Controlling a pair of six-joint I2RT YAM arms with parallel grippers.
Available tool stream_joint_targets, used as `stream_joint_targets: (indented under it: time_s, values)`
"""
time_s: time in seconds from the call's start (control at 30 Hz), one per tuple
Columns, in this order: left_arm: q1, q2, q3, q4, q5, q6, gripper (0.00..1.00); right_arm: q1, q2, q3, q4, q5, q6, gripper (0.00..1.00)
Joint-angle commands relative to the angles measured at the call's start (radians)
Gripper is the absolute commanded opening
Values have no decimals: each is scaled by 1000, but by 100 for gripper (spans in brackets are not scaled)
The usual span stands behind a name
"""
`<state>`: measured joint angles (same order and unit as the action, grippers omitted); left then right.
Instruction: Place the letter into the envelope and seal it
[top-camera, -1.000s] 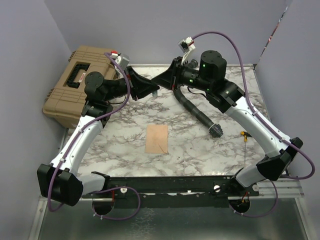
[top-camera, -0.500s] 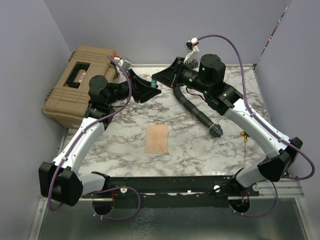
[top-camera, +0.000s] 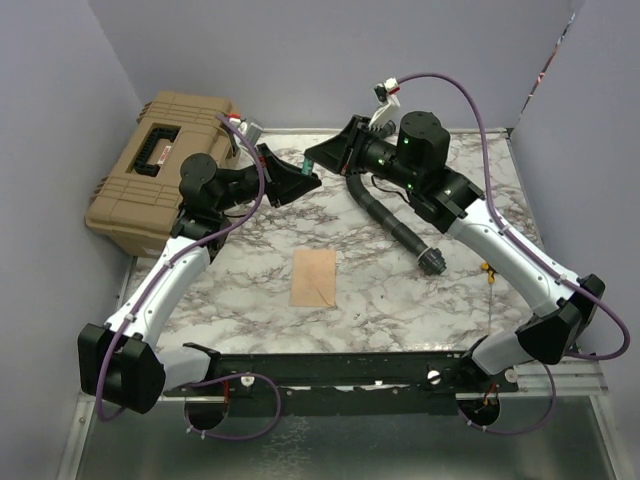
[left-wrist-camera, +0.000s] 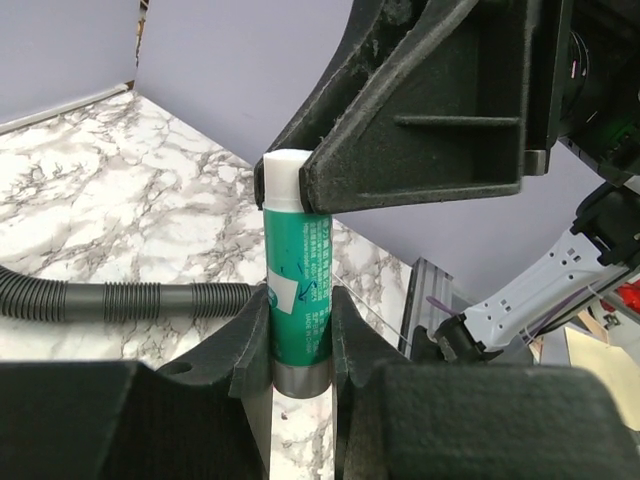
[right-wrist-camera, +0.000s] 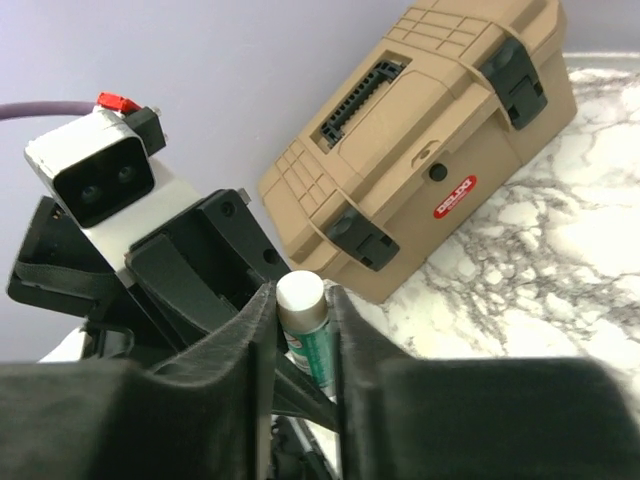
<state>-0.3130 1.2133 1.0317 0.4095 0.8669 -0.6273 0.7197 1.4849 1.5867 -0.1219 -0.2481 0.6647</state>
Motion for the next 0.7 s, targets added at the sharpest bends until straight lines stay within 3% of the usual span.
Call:
stream_joint_targets:
  time_s: [0.0, 0.07, 0.13, 0.27, 0.43, 0.67]
  values:
    - [0, -23, -17, 4, -41, 40, 0, 3, -34, -19, -16, 16, 8, 38]
    - [-1, -25, -23, -26, -46, 65, 0, 2, -58, -41, -9, 46, 3, 54]
    - [0, -31, -31, -74, -78, 99, 0, 3, -89, -74, -10, 118, 0, 62]
    - [0, -55, -35, -260, -324, 189, 0, 3, -94, -88, -135, 328, 1, 63]
    - [-1, -125, -99, -321, -583, 199, 0, 3, -56, -138, -329, 557, -22, 62]
    - [0, -162, -143, -325, -598, 187, 0, -12, 25, -284, -487, 721, -13, 62]
